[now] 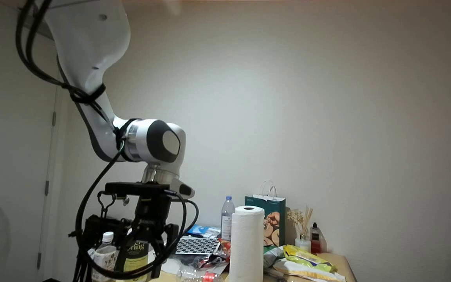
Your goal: Pour the contents from left bowl to the right bowl
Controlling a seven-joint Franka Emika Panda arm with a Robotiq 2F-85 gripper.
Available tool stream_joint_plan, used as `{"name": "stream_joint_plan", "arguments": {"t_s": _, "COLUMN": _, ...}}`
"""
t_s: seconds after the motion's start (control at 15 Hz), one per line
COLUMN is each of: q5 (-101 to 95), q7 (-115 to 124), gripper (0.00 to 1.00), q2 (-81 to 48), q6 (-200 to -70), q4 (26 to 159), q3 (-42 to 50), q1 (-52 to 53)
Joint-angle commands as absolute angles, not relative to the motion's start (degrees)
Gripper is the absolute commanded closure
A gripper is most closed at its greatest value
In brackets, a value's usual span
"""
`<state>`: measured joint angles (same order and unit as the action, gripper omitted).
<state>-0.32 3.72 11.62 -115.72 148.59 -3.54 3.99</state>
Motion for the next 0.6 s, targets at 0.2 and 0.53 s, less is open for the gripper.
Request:
{"name": "stream_joint_plan", "arguments": {"t_s": 0.2, "q5": -3.2, "q7": 9.2, "gripper": 0.00, "q2": 2.1, "q6": -119.0, "q4": 146.2, "q3": -4.6, "q1": 4.0}}
{"name": "stream_joint_plan", "arguments": {"t_s": 0.53, "q5": -4.7, "q7": 11.2, "gripper": 0.00, "q2": -1.0, "q6": -119.8, "q4": 144.1, "q3": -4.0, "q1": 4.0}}
